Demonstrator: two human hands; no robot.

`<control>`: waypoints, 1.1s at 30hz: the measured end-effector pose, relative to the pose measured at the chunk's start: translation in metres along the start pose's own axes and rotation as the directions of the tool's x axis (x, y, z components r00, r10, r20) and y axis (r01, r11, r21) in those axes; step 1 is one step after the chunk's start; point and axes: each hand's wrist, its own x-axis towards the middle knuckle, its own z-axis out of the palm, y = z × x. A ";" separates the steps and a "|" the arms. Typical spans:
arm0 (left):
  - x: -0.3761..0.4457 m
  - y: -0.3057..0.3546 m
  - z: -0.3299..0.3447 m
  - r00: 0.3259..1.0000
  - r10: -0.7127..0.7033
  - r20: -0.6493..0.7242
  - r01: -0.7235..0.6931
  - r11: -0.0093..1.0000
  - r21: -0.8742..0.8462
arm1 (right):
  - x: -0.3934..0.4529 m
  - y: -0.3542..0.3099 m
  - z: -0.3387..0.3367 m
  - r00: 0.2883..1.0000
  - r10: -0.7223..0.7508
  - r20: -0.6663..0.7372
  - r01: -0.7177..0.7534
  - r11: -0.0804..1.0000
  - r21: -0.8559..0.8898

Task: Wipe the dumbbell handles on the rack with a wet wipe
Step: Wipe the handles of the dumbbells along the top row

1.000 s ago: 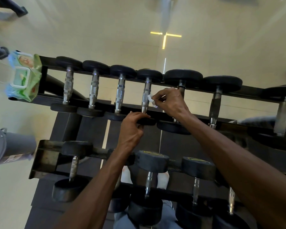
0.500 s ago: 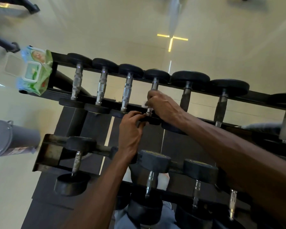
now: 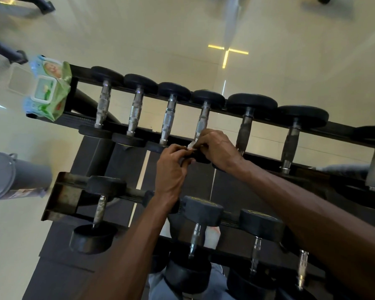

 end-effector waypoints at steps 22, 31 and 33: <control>0.000 -0.005 0.002 1.000 -0.001 -0.006 0.001 0.999 -0.034 | 0.021 0.001 -0.017 0.876 -0.270 0.400 0.333 0.938 -0.098; 0.000 -0.006 0.004 0.999 -0.023 -0.025 0.022 0.999 -0.039 | 0.036 0.019 -0.033 0.972 -0.223 0.075 0.233 0.956 -0.178; -0.001 -0.006 0.004 0.999 -0.027 -0.028 0.025 0.999 -0.039 | 0.037 0.022 -0.033 0.984 -0.177 0.005 0.176 0.971 -0.161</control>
